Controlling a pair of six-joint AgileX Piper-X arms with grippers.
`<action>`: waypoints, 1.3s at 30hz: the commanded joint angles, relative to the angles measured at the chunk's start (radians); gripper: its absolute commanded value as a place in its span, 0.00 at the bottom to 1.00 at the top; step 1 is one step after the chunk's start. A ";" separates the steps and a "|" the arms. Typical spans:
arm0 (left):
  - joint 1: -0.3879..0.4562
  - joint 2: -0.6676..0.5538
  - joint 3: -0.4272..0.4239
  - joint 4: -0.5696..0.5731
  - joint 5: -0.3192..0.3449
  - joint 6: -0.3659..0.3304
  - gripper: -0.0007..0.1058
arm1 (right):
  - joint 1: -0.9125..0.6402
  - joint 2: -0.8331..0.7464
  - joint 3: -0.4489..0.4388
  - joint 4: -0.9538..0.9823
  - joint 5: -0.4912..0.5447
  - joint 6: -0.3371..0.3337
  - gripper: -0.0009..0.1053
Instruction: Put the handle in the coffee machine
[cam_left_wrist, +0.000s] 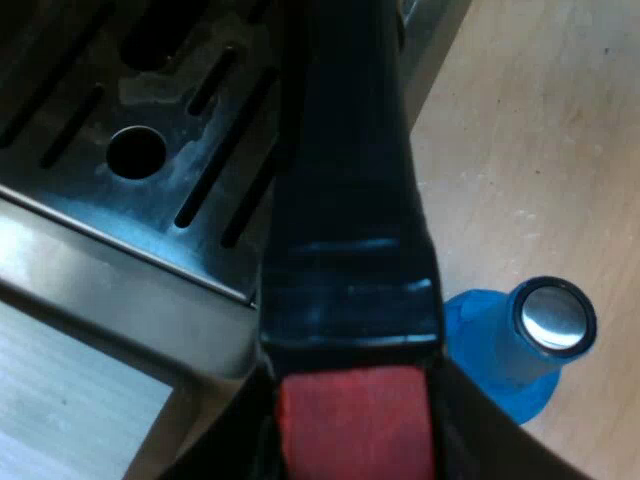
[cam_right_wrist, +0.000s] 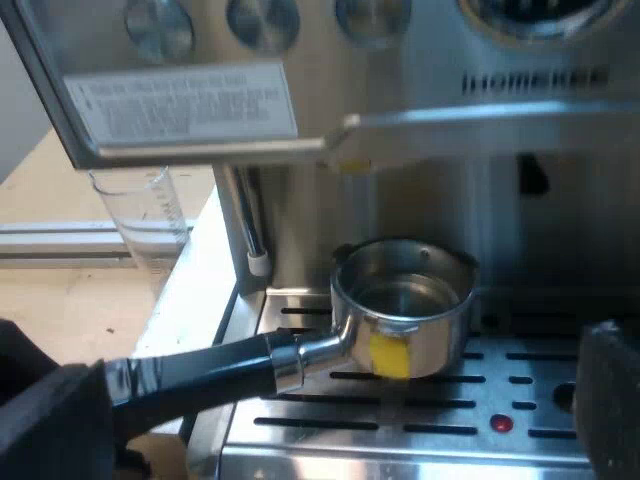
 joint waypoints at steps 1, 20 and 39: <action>-0.001 -0.005 -0.015 -0.040 0.059 0.008 0.01 | 0.002 0.023 0.014 -0.076 0.059 -0.058 0.90; 0.049 -0.005 -0.015 -0.090 0.059 0.005 0.01 | 0.002 0.159 0.014 -0.229 0.128 -0.128 0.90; 0.087 -0.005 -0.015 -0.093 0.142 0.069 0.01 | 0.002 0.159 0.014 -0.229 0.126 -0.128 0.90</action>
